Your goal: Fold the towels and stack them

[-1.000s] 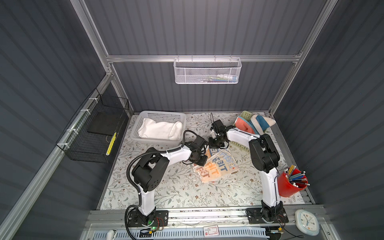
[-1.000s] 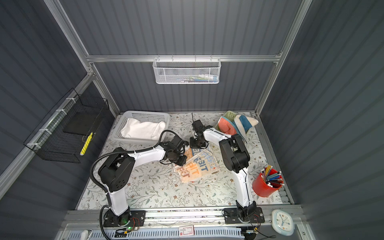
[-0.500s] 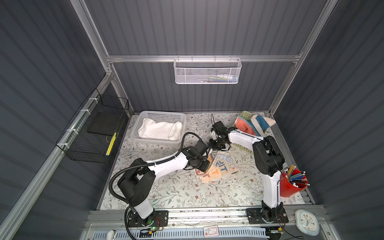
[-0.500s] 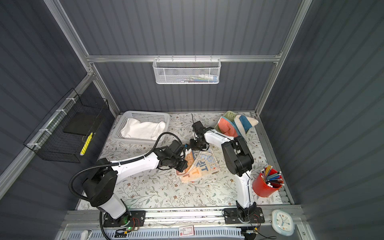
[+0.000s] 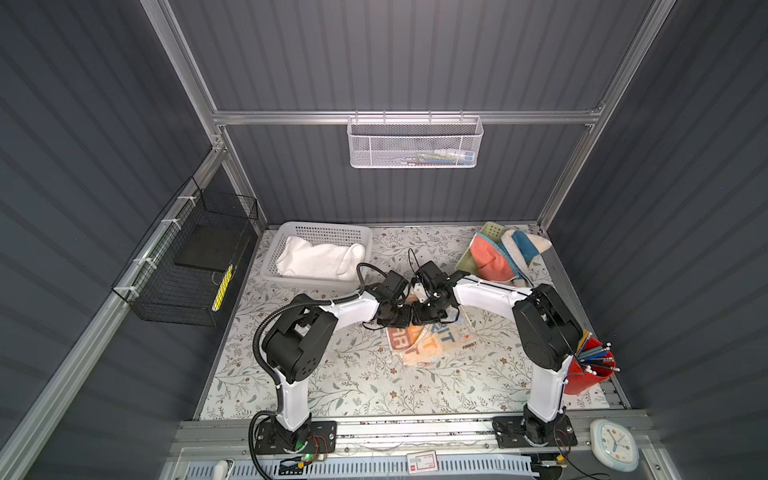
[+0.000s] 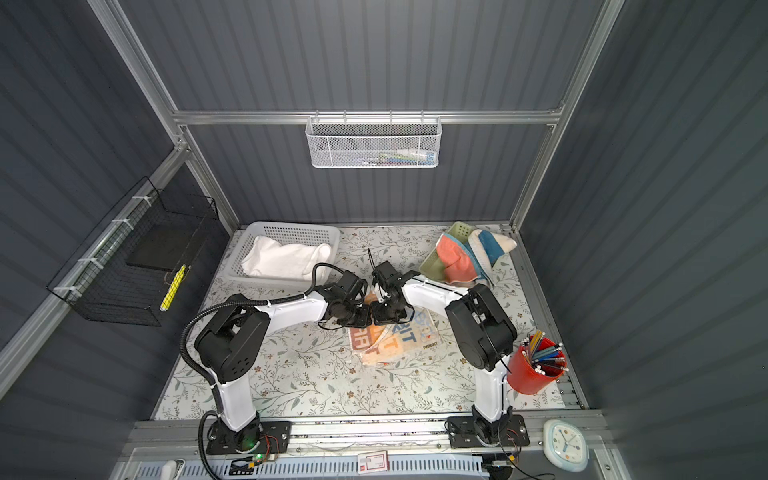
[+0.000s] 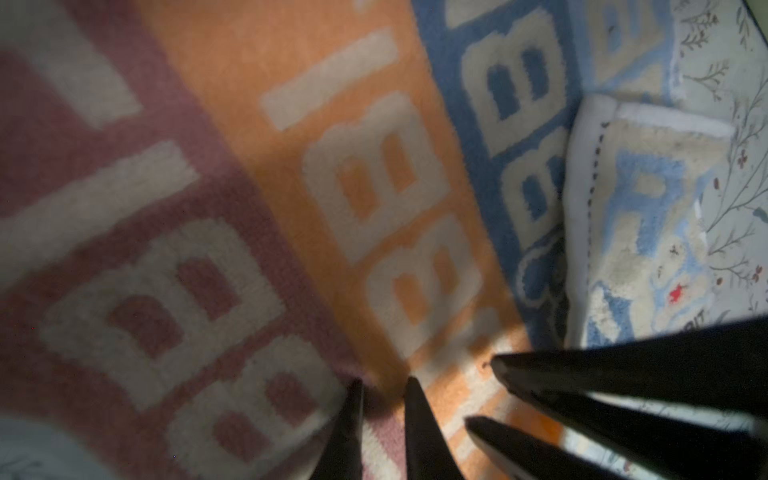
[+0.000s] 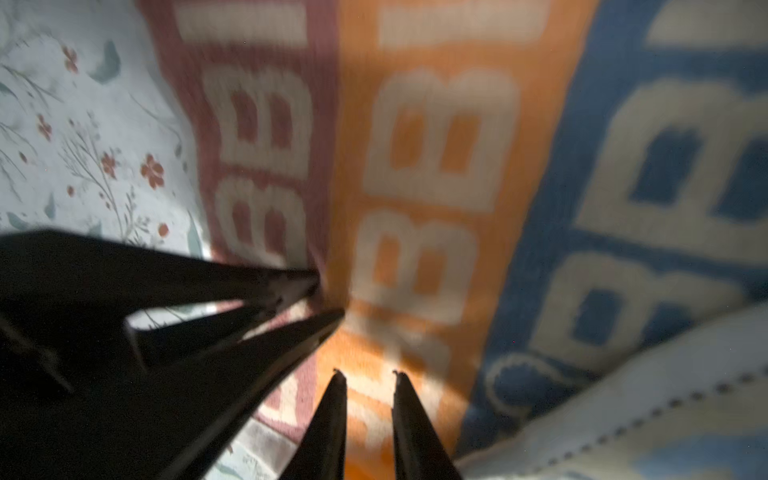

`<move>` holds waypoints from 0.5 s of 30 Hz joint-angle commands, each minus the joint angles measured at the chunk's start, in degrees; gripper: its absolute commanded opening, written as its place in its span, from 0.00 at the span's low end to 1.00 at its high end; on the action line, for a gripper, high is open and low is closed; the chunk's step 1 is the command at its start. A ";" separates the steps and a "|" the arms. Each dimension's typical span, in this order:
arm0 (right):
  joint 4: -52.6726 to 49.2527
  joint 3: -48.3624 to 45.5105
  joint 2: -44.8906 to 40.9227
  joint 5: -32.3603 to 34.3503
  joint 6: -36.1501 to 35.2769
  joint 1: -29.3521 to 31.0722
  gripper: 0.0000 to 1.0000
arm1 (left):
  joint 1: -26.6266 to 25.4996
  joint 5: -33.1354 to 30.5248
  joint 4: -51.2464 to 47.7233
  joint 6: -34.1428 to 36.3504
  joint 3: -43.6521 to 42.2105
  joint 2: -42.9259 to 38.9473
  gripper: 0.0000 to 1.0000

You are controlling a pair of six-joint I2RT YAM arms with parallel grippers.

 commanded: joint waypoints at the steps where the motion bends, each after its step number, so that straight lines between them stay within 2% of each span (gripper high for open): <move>1: -5.02 -2.60 -5.02 1.19 2.67 0.35 0.23 | 0.23 -2.29 -2.51 -2.10 -0.50 0.18 0.20; 11: -11.98 -16.82 -21.37 6.72 11.15 3.00 0.27 | 1.89 -4.50 -6.16 2.74 1.62 -0.37 0.24; 15: -13.28 -15.53 -24.83 9.41 11.65 3.00 0.34 | 2.18 -4.14 -7.78 5.12 4.49 1.76 0.26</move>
